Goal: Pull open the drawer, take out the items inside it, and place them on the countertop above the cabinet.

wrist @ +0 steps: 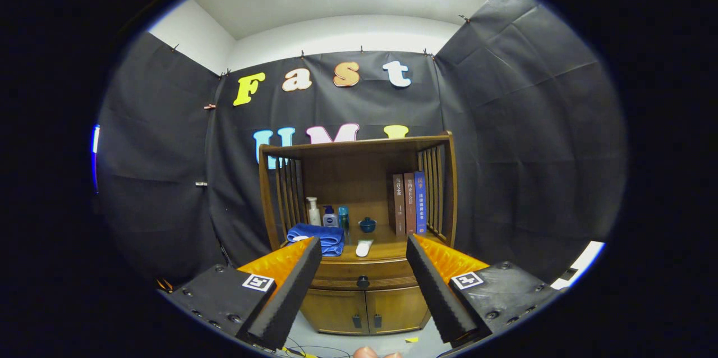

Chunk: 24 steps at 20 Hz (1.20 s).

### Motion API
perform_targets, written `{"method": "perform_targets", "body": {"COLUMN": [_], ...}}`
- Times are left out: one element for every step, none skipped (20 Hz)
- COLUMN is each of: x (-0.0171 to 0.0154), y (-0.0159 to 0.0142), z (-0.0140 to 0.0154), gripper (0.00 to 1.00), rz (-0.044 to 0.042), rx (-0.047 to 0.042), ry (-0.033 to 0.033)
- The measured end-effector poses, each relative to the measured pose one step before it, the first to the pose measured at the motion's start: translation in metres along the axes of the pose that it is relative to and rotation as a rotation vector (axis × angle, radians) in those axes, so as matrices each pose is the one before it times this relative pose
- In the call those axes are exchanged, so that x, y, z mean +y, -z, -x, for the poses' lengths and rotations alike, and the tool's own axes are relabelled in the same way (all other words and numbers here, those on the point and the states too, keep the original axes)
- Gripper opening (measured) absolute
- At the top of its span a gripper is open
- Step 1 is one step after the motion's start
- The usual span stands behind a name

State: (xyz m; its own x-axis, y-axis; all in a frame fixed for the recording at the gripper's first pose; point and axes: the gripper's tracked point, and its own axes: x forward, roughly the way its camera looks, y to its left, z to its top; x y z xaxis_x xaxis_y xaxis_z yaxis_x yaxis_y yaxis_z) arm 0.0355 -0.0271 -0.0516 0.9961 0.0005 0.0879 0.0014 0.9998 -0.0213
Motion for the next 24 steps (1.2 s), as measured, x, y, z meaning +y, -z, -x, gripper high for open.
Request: {"method": "perform_targets", "body": {"x": [0.00280,0.00075,-0.00083,-0.00115,0.00016,-0.00054,-0.00141,-0.00131,-0.00001,0.00006,0.00016,0.00057,0.00043,0.00110,0.00082,0.00053,0.00027,0.00012,-0.00022,0.00169,0.00034,0.00095,0.00250,0.00180], "y": [-0.00063,0.00020,0.00016,0.00009,0.00135,0.00160,0.00076,-0.00077,-0.00121,0.00011,0.00270,0.00333,-0.00017,-0.00182,-0.00156,-0.00190,-0.00094,-0.00064,-0.00078,0.00088,0.00103,0.00115,0.00256,0.00058], "z": [0.00001,0.00040,-0.00017,-0.00079,0.00017,-0.00032,-0.00077,-0.00007,0.00006,-0.00097,-0.00016,0.00109,-0.00017,0.00108,-0.00013,0.00005,0.00104,0.00026,0.00015,0.00039,-0.00196,-0.00055,-0.00068,0.00082], "gripper": [0.99,0.99,0.99,0.99,0.99,0.99,0.99,0.99,0.99,0.99,0.99,0.99,0.99,0.99,0.99,0.99,0.99,0.99,0.99,0.99,0.99,0.99,0.99,0.99], "rz": [0.00422,0.00050,-0.00128,-0.00404,-0.00229,0.00067,0.00218,0.00050,-0.00327,-0.00207,0.00025,0.00039,-0.00236,-0.00540,-0.00260,0.00311,0.00634,0.00682,0.00400,0.00247,-0.00260,-0.00309,0.00165,0.00447], "rx": [-0.00208,-0.00073,-0.00257,-0.00284,0.00111,0.00557,0.00255,-0.00206,-0.00463,-0.00082,0.00518,0.00993,0.00402,-0.00502,-0.00647,-0.00372,-0.00251,-0.00174,-0.00073,0.00116,0.00040,0.00479,0.00965,0.00424], "ry": [-0.00537,-0.00041,0.00380,0.00521,0.00227,0.00030,0.00272,0.00291,-0.00002,-0.00245,-0.00089,-0.00199,-0.00108,-0.00107,-0.00175,-0.00179,-0.00090,0.00032,0.00118,-0.00180,0.00087,0.00209,-0.00313,-0.00241]}}
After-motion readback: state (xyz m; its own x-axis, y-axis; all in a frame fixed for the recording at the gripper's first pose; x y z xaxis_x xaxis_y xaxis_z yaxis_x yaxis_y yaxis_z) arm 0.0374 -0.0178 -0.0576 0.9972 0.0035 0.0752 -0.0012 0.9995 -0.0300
